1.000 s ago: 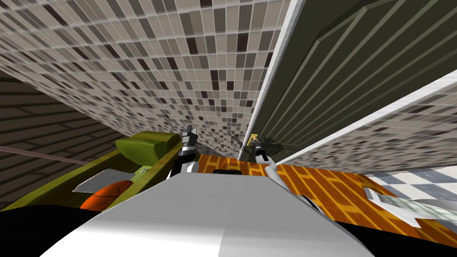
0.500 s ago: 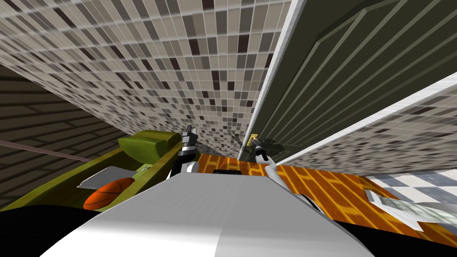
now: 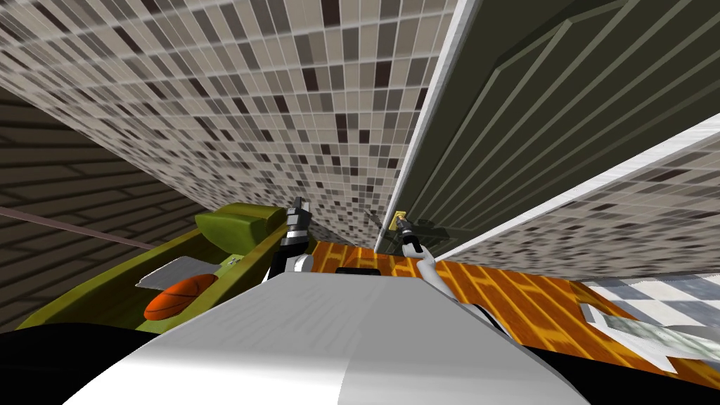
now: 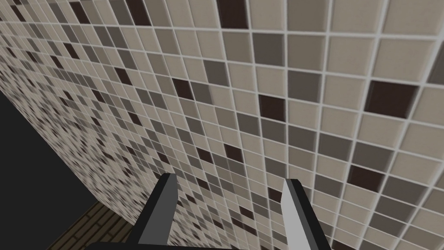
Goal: Pull the door open
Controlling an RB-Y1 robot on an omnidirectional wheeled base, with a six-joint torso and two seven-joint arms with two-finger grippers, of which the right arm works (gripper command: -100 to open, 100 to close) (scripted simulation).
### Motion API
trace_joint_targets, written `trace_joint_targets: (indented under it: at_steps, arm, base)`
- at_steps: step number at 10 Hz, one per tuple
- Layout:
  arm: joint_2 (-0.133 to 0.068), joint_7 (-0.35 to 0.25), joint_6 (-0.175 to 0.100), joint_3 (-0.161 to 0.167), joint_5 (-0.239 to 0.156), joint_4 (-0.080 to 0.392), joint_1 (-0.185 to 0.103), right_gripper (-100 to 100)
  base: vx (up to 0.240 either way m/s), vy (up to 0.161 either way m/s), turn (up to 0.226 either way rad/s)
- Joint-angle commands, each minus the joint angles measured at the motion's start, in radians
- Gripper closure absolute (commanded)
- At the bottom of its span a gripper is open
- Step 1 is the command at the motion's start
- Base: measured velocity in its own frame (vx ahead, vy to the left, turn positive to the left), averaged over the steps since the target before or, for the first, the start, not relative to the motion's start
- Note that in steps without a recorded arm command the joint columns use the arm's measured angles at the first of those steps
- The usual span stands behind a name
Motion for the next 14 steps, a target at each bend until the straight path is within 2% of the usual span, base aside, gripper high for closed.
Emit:
trace_joint_targets:
  at_steps: [1, 3, 4, 6, 7, 9, 10, 14]
  arm:
    - [0.002, -0.05, -0.002, 0.004, -0.01, 0.007, -0.004, 100]
    - [0.002, -0.106, -0.005, 0.006, -0.022, 0.016, -0.011, 100]
    - [0.002, -0.111, -0.005, 0.006, -0.022, 0.016, -0.011, 100]
    - [0.001, -0.173, -0.008, 0.009, -0.036, 0.026, -0.019, 100]
    - [0.001, -0.18, -0.008, 0.009, -0.036, 0.026, -0.019, 100]
    - [0.001, -0.242, -0.011, 0.012, -0.052, 0.037, -0.027, 100]
    - [0.001, -0.251, -0.011, 0.012, -0.052, 0.037, -0.027, 100]
    - [0.0, -0.361, -0.016, 0.016, -0.076, 0.054, -0.04, 100]
  base:
    - [-0.042, -0.022, 0.043]
    - [-0.04, -0.023, 0.042]
    - [-0.024, -0.014, 0.016]
    - [-0.03, -0.018, 0.038]
    - [-0.03, -0.018, 0.026]
    - [-0.035, -0.017, 0.041]
    - [-0.03, -0.016, 0.029]
    - [-0.034, -0.017, 0.037]
